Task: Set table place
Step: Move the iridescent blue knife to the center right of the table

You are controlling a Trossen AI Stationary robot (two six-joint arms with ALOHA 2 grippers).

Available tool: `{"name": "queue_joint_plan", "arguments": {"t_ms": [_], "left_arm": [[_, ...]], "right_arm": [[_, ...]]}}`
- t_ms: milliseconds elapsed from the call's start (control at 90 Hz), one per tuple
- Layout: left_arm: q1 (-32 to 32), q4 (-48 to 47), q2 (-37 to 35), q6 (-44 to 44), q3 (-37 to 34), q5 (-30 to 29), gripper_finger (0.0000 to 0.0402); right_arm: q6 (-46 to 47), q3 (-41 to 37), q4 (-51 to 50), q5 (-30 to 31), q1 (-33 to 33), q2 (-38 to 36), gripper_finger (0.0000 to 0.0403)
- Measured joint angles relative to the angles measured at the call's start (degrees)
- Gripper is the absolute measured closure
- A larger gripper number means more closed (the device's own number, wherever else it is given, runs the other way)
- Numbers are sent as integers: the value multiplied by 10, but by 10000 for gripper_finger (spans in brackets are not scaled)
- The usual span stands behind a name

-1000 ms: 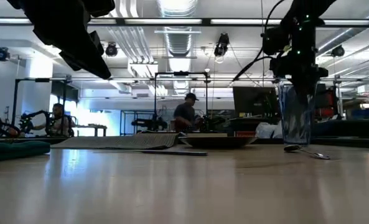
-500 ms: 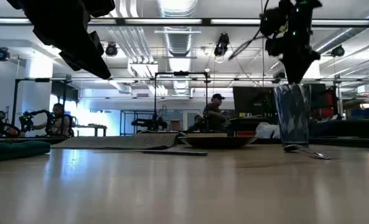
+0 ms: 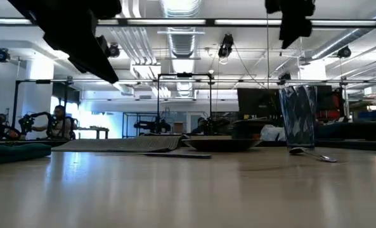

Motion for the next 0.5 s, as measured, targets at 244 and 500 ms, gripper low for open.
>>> {"name": "queue_joint_plan", "arguments": {"t_ms": [244, 500], "left_arm": [[26, -8, 41, 16, 0, 2, 326], [43, -36, 5, 11, -1, -14, 326]], "right_arm": [[-18, -191, 485, 9, 176, 63, 250], [-54, -178, 657, 43, 215, 264, 330]]}}
